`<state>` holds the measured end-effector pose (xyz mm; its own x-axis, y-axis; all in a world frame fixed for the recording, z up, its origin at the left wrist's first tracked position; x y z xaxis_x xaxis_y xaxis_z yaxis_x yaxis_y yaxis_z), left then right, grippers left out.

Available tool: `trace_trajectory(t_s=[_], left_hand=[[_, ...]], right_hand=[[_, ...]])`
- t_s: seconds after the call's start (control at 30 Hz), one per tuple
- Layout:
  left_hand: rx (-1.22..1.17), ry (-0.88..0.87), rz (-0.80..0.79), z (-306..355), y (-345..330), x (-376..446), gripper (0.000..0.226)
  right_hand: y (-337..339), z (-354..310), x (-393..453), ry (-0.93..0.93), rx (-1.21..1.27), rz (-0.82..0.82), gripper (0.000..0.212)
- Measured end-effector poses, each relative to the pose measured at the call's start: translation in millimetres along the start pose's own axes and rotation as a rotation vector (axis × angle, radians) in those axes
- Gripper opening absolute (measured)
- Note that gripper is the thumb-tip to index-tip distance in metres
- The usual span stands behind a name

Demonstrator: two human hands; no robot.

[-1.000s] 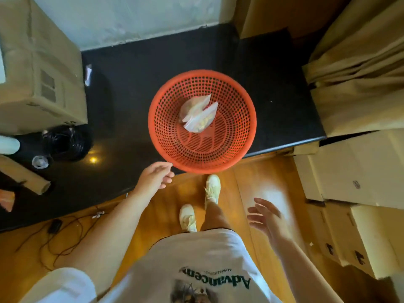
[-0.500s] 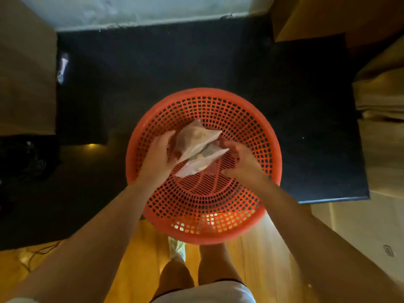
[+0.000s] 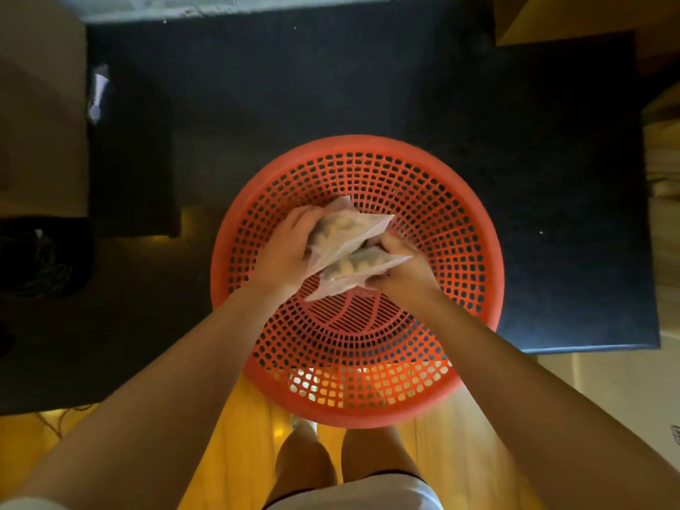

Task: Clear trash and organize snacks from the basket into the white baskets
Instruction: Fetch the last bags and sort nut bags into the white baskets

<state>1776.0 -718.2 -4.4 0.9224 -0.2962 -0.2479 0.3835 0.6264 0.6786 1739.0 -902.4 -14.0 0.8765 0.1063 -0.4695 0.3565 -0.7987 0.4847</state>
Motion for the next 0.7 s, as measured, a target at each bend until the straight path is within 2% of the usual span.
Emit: trace_trajectory(t_s=[0.1, 0.23, 0.33, 0.43, 0.5, 0.63, 0.7], left_hand=[[-0.351, 0.045, -0.012, 11, 3, 0, 0.019], [-0.583, 0.294, 0.042, 22, 15, -13, 0.025], [-0.835, 0.36, 0.022, 46, 35, -30, 0.03], [-1.026, 0.337, 0.036, 74, 56, -52, 0.02], [-1.11, 0.268, -0.039, 92, 70, -70, 0.019], [-1.216, 0.174, -0.221, 125, 92, -111, 0.024], [-1.232, 0.166, -0.29, 135, 97, -132, 0.024]], right_hand=[[3, -2, -14, -0.051, -0.053, 0.073, 0.053], [18, -18, -51, -0.122, 0.394, 0.149, 0.029], [33, -34, -86, -0.098, 0.708, 0.212, 0.021], [46, -48, -128, -0.057, 0.879, 0.314, 0.021], [51, -54, -159, -0.051, 0.959, 0.408, 0.02], [47, -69, -228, -0.045, 1.083, 0.628, 0.044], [36, -78, -266, -0.048, 1.109, 0.757, 0.049]])
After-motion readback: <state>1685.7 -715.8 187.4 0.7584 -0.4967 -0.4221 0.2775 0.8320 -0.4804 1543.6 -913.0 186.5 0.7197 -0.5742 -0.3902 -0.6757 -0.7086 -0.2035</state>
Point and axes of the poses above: each hand's wrist, its own x-axis towards the middle knuckle, its own y-axis out of the back of the hand, z = x × y, the point moved 1 cm from there along x, towards the middle knuckle, and after that the axes turned 2 degrees about -x, right-handed, at the moved point
